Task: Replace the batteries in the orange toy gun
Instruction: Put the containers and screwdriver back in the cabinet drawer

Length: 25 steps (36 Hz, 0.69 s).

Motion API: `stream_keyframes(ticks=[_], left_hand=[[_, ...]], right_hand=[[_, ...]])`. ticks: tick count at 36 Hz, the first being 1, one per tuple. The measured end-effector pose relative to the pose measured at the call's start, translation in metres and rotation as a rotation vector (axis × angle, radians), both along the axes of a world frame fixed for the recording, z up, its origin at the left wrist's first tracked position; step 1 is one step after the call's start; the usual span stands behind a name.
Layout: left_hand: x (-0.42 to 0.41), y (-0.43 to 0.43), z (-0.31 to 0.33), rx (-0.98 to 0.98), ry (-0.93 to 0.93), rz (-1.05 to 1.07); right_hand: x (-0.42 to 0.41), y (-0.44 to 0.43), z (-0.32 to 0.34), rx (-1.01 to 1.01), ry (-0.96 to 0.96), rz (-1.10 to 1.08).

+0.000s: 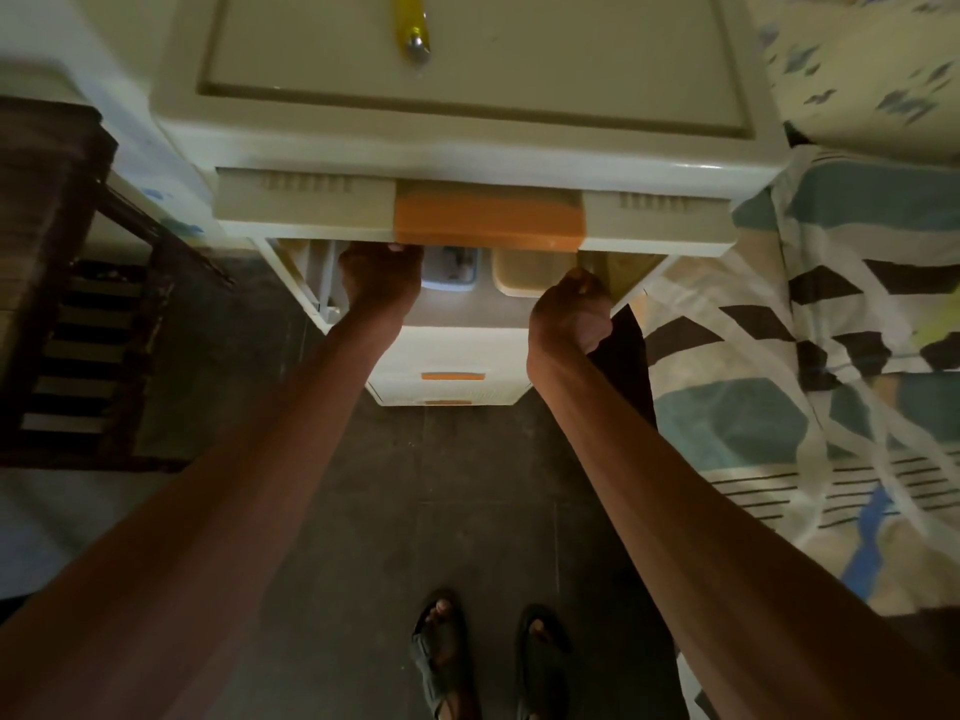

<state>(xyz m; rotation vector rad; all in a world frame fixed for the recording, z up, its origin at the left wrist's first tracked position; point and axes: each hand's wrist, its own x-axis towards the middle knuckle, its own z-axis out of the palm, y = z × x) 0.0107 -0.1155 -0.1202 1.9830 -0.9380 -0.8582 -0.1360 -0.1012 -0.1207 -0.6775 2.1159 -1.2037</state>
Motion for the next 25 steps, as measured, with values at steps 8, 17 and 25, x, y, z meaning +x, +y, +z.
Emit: stream_keyframes(ticks=[8, 17, 25], left_hand=[[-0.016, 0.051, 0.042, 0.224, 0.05, -0.026], [-0.048, 0.143, 0.194, 0.148, 0.024, -0.396], [-0.032, 0.051, 0.238, -0.246, -0.481, -0.172]], right_hand=[[-0.012, 0.044, 0.03, 0.14, -0.009, 0.109], [-0.04, 0.12, 0.159, -0.223, 0.214, 0.536], [-0.044, 0.044, 0.19, -0.381, 0.785, 0.826]])
